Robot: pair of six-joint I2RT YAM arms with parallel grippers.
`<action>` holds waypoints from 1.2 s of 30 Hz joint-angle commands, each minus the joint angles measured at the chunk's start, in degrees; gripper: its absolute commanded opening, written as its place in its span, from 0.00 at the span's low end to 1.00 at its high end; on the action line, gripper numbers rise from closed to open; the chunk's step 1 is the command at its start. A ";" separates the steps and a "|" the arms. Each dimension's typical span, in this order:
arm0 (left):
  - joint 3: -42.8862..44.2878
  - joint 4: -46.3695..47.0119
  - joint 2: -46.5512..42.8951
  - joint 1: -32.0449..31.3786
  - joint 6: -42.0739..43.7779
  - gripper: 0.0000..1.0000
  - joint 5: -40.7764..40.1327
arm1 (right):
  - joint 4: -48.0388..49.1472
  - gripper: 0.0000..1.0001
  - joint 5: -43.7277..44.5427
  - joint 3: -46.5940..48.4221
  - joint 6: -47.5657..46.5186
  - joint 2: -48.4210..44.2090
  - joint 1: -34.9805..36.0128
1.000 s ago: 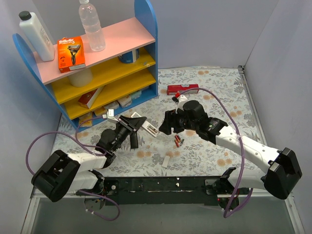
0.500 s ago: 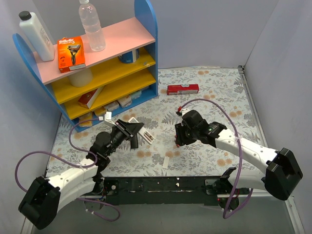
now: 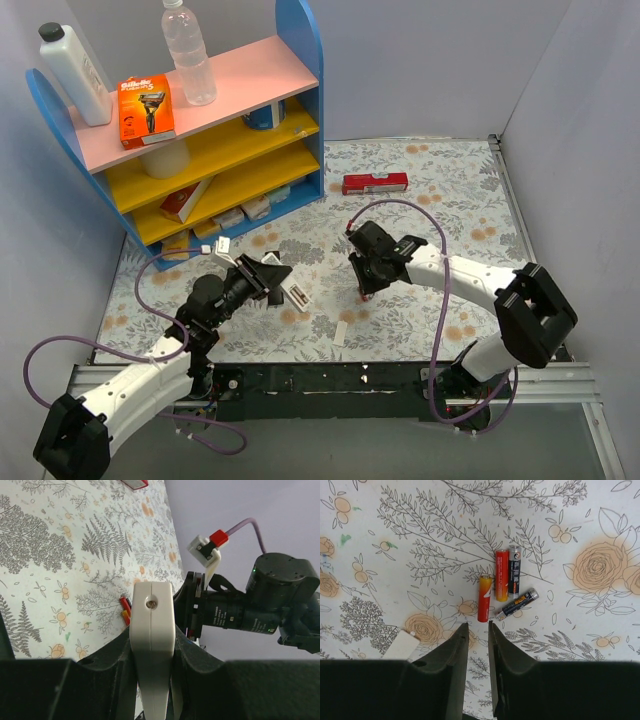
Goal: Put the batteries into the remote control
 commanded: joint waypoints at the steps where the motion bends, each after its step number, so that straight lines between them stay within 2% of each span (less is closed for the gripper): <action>1: 1.27 -2.91 0.25 0.30 2.08 0.00 1.51 | -1.55 0.28 4.14 4.46 -0.70 2.17 0.15; 11: 2.68 -2.30 3.24 0.30 3.57 0.00 4.67 | -3.75 0.22 7.31 10.00 -1.94 9.72 0.24; 36: 3.29 -0.01 5.27 0.38 4.63 0.00 9.07 | -2.52 0.17 8.46 11.76 -3.61 15.35 0.24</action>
